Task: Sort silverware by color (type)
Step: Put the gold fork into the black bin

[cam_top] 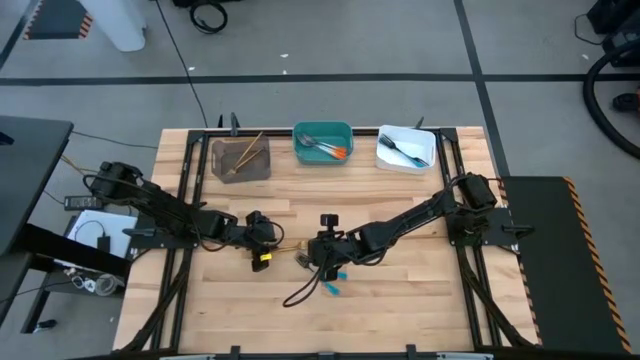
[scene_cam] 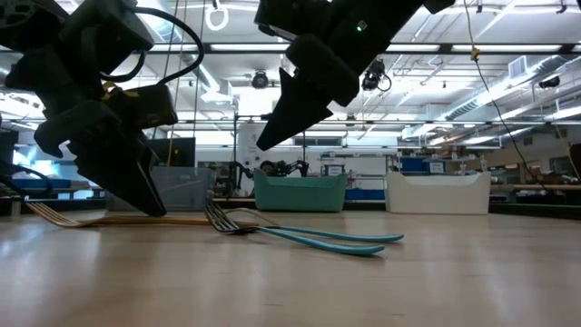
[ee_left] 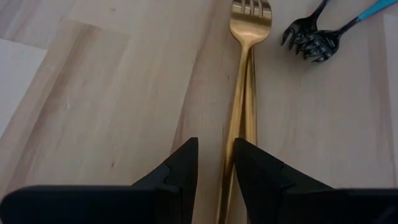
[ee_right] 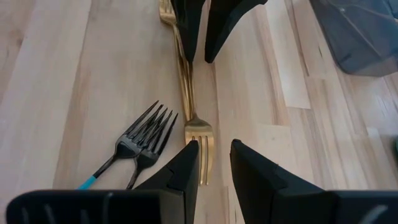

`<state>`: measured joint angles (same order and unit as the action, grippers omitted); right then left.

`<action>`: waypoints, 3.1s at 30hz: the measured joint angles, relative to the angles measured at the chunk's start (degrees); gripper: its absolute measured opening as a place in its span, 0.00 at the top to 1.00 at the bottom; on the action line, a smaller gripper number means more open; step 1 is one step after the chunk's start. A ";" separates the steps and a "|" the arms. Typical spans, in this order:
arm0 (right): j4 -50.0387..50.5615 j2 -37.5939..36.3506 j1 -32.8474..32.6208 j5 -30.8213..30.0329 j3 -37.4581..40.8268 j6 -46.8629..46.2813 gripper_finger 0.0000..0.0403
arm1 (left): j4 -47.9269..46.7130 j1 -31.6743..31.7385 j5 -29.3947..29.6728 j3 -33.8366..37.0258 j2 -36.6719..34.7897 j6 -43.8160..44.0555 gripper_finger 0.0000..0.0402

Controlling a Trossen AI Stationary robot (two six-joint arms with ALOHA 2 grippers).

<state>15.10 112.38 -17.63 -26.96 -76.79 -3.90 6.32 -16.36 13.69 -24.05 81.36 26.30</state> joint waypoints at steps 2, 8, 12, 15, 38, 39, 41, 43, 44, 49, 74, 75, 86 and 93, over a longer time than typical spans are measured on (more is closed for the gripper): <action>0.00 0.00 0.00 0.00 0.00 -0.01 0.75 | -0.02 0.00 -0.03 0.00 0.00 0.00 0.72; -0.01 0.00 0.00 0.00 0.00 -0.04 0.75 | 1.45 0.00 -2.32 0.02 0.02 -0.04 0.72; -0.39 0.00 0.00 0.02 0.00 -0.04 0.75 | 2.39 -0.02 -3.58 0.02 0.02 -0.07 0.72; -0.84 0.00 0.00 0.04 -0.02 -0.04 0.75 | 2.24 -0.02 -3.54 0.00 0.02 -0.07 0.72; -1.86 -0.04 0.00 1.53 -0.02 0.44 0.75 | -2.39 0.51 0.31 -0.26 2.63 -4.36 0.72; -1.86 -0.04 -0.03 1.53 -0.02 0.44 0.75 | -2.36 0.82 0.44 -0.26 2.64 -4.09 0.72; -1.86 -0.04 -0.08 1.53 -0.02 0.44 0.75 | -2.08 1.61 0.50 -0.20 2.56 -3.12 0.72; -1.86 -0.04 -0.18 1.53 -0.02 0.44 0.75 | -1.55 2.01 0.27 -0.13 2.10 -2.98 0.72; -1.86 -0.04 -0.22 1.53 -0.02 0.44 0.75 | -0.99 2.07 0.01 -0.05 2.10 -3.23 0.72; -1.97 -0.04 -0.25 1.53 -0.02 0.66 0.75 | 2.29 2.03 -0.45 0.13 2.27 -6.57 0.72; -1.95 -0.04 -0.80 1.51 -0.02 0.93 0.75 | 15.27 2.62 -0.12 -0.12 10.72 -13.23 0.72; -1.94 -0.04 -0.90 1.49 -0.04 0.94 0.75 | 15.32 2.62 -0.14 -0.13 10.95 -13.18 0.73; -1.53 -0.04 -1.11 1.33 -0.04 0.87 0.75 | 11.74 2.71 -2.14 -0.37 10.95 -9.72 0.94; -0.41 -0.04 -1.11 1.07 -0.04 -0.71 0.75 | 11.54 2.83 -2.51 -0.30 10.74 -9.00 0.94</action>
<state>14.68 112.33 -18.74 -25.89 -76.84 -4.61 17.86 -13.53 11.18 -24.35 92.11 17.30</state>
